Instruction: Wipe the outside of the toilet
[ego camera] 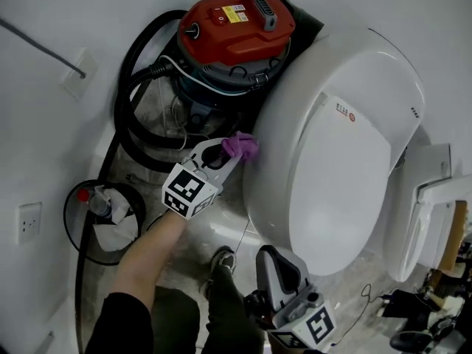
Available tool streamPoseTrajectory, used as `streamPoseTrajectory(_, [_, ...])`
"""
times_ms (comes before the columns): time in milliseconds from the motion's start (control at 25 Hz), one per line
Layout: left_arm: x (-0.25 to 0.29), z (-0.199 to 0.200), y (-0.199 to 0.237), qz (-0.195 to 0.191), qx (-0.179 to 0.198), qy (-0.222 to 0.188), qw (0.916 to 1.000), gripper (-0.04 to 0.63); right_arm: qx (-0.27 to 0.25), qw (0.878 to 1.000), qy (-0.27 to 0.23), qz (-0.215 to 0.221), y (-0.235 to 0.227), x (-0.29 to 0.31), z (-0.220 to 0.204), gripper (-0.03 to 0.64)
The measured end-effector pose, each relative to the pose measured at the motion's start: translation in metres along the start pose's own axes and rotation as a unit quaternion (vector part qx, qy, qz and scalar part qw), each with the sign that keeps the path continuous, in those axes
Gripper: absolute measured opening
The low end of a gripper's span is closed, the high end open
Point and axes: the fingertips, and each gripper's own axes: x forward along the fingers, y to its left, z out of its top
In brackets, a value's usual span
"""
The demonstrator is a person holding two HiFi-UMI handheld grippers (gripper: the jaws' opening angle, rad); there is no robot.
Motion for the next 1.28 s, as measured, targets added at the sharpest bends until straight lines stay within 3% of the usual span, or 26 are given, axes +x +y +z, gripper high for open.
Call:
streamPoseTrajectory(320, [-0.079,0.082,-0.062,0.031,0.013,0.013,0.9993,0.080,-0.007,0.999,0.019,-0.045,0.030,-0.033,0.057,-0.002])
streamPoseTrajectory(520, [-0.108,0.124,-0.111,0.037,0.008,0.054,0.9978,0.080,0.006,0.997,0.053,-0.057,0.039,-0.064,0.098,-0.002])
streamPoseTrajectory(680, [-0.114,0.168,-0.151,0.032,0.008,0.065,0.9973,0.080,0.000,0.996,0.073,-0.049,0.039,-0.077,0.141,-0.002])
streamPoseTrajectory(920, [-0.108,0.251,-0.194,0.061,0.012,0.060,0.9962,0.080,-0.019,0.997,0.077,-0.013,0.038,-0.079,0.222,-0.002])
streamPoseTrajectory(1280, [-0.088,0.387,-0.242,0.071,0.050,0.031,0.9957,0.080,-0.049,0.998,0.035,-0.008,0.033,-0.092,0.335,-0.002])
